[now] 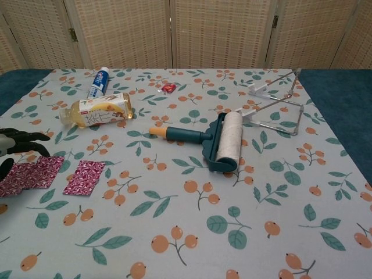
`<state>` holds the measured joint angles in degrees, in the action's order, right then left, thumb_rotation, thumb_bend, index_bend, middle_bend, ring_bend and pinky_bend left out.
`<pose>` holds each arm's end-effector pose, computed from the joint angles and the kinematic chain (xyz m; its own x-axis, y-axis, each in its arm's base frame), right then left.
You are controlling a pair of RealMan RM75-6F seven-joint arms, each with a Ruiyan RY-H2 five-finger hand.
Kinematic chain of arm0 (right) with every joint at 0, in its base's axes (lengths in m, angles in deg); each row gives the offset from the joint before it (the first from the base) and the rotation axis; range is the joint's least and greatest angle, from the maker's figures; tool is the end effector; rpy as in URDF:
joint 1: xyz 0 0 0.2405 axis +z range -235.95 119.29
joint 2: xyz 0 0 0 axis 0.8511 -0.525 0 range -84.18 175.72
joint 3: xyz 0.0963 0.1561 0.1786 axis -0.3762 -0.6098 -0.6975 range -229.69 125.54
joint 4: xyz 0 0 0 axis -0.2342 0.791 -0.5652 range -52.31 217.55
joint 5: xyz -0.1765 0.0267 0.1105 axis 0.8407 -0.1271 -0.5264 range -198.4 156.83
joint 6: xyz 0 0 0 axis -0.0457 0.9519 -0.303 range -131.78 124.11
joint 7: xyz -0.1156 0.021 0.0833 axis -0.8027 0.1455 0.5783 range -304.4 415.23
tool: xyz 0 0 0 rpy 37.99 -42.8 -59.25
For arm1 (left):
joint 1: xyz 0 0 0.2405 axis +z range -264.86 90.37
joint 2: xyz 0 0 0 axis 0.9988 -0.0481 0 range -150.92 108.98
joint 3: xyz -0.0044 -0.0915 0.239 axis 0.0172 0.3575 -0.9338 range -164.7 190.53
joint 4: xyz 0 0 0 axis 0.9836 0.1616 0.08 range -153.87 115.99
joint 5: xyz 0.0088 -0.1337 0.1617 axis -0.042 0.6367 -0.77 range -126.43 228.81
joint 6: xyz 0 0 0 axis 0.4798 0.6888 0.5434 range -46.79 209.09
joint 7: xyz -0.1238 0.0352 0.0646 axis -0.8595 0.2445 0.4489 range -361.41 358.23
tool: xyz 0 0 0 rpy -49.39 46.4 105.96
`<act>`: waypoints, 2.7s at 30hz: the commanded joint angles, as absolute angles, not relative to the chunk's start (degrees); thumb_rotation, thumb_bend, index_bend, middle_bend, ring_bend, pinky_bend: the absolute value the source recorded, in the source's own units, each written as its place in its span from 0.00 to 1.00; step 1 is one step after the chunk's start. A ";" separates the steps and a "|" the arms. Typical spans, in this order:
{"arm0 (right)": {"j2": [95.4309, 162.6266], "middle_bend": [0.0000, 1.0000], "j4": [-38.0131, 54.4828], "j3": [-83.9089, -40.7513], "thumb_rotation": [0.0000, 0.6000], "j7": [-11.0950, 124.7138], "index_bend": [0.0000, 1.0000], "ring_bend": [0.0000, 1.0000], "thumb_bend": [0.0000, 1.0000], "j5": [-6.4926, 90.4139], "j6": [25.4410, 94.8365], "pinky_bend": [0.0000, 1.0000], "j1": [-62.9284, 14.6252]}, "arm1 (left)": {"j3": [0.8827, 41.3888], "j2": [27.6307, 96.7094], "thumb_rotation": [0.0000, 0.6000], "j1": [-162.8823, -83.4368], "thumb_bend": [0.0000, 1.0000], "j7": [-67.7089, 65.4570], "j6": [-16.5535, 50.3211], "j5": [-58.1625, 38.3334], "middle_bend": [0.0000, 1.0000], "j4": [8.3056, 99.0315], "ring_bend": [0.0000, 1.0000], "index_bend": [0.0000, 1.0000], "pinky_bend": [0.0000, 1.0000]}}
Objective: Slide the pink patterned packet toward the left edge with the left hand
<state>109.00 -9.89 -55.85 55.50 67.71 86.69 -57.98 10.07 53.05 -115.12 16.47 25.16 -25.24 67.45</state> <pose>-0.3123 -0.1593 0.1760 0.4080 0.0775 0.9097 -0.9128 0.0174 0.4079 -0.2807 0.2634 0.0414 0.6667 0.3572 0.6542 0.7449 -0.3504 -0.5678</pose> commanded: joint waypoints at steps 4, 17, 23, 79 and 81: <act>109.01 0.00 -9.57 -55.84 1.00 55.88 0.00 0.02 0.45 67.81 86.94 0.00 -58.08 | 11.06 52.26 1.00 -114.38 0.48 13.98 24.27 -24.41 0.00 68.19 0.00 0.15 0.00; 109.18 0.00 -8.31 -55.72 1.00 57.31 0.00 0.01 0.45 67.56 87.25 0.00 -58.50 | 11.79 52.48 1.00 -114.77 0.36 14.55 24.47 -24.04 0.00 69.57 0.00 0.14 0.00; 109.26 0.00 -7.49 -55.78 1.00 58.16 0.00 0.01 0.45 67.48 87.33 0.00 -58.56 | 12.19 54.18 1.00 -116.77 0.36 16.09 26.66 -24.62 0.00 70.85 0.00 0.14 0.00; 109.70 0.00 -4.66 -56.12 1.00 61.09 0.00 0.01 0.45 66.67 87.33 0.00 -58.94 | 12.27 62.28 1.00 -126.42 0.35 28.69 28.11 -3.68 0.00 72.63 0.00 0.27 0.00; 109.65 0.00 -4.65 -56.15 1.00 61.10 0.00 0.01 0.45 66.74 87.34 0.00 -58.90 | 12.46 61.34 1.00 -126.02 0.35 27.92 27.35 -4.26 0.00 73.56 0.00 0.27 0.00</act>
<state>109.65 -4.65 -56.15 61.10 66.73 87.33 -58.89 12.32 61.85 -126.32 28.38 27.79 -3.92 73.05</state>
